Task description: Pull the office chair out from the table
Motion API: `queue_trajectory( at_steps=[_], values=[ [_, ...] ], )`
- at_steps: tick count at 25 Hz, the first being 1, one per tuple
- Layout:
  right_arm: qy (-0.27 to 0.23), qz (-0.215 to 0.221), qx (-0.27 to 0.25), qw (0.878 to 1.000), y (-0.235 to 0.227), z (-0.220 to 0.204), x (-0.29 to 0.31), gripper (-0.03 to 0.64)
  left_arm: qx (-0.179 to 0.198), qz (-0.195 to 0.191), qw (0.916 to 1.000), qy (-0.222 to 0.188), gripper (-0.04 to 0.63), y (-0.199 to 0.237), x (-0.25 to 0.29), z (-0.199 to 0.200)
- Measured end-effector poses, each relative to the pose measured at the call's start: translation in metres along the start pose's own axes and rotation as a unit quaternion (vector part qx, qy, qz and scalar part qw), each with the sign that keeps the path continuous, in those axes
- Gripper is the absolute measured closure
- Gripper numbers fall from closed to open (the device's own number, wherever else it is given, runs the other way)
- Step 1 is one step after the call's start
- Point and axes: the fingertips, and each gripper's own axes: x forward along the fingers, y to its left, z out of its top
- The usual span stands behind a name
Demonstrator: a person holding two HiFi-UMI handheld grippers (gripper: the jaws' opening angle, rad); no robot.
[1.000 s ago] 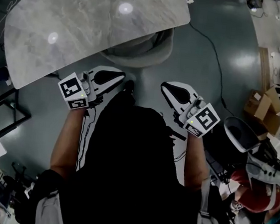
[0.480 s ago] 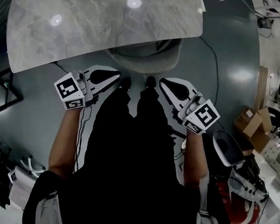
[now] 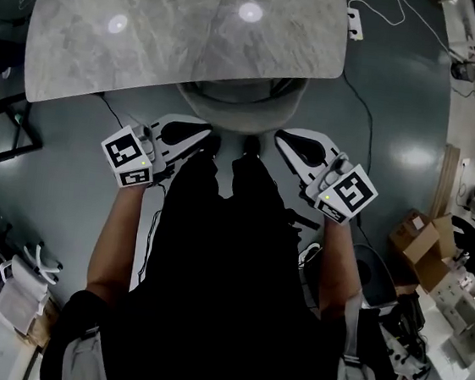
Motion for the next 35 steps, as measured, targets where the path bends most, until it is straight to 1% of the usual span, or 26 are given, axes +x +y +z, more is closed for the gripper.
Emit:
queue_trajectory(
  at_steps=[4, 8, 12, 15, 20, 25, 28, 30, 35],
  values=[
    [0.008, 0.019, -0.007, 1.0, -0.015, -0.004, -0.02, 0.595, 0.016, 0.026, 0.9995, 0.003, 0.588, -0.011, 0.017, 0.009],
    [0.018, 0.038, -0.025, 0.999, -0.025, -0.009, -0.019, 0.595, 0.017, 0.052, 0.9985, 0.0, 0.588, -0.006, 0.02, 0.013],
    [0.022, 0.056, -0.033, 0.998, -0.025, -0.012, -0.027, 0.595, 0.018, 0.062, 0.9979, 0.007, 0.588, -0.013, 0.031, 0.009],
    [0.034, 0.066, -0.043, 0.996, -0.029, -0.015, -0.027, 0.595, 0.031, 0.069, 0.9971, 0.014, 0.588, -0.015, 0.035, 0.011],
    [0.057, 0.07, -0.077, 0.993, -0.037, -0.016, -0.02, 0.595, 0.046, 0.083, 0.9955, -0.011, 0.588, -0.012, 0.029, 0.025],
    [0.063, 0.068, -0.087, 0.992, -0.039, -0.016, -0.008, 0.595, 0.074, 0.102, 0.9918, 0.022, 0.588, -0.002, 0.028, 0.018],
    [0.057, 0.073, -0.094, 0.991, -0.039, -0.018, -0.003, 0.595, 0.085, 0.098, 0.9914, 0.02, 0.588, -0.003, 0.033, 0.02],
    [0.066, 0.079, -0.1, 0.99, -0.038, -0.022, -0.001, 0.595, 0.093, 0.097, 0.9905, 0.027, 0.588, -0.001, 0.036, 0.018],
    [0.094, 0.09, -0.116, 0.985, -0.034, -0.035, 0.011, 0.595, 0.124, 0.109, 0.9839, 0.069, 0.588, 0.004, 0.045, 0.003]
  ],
)
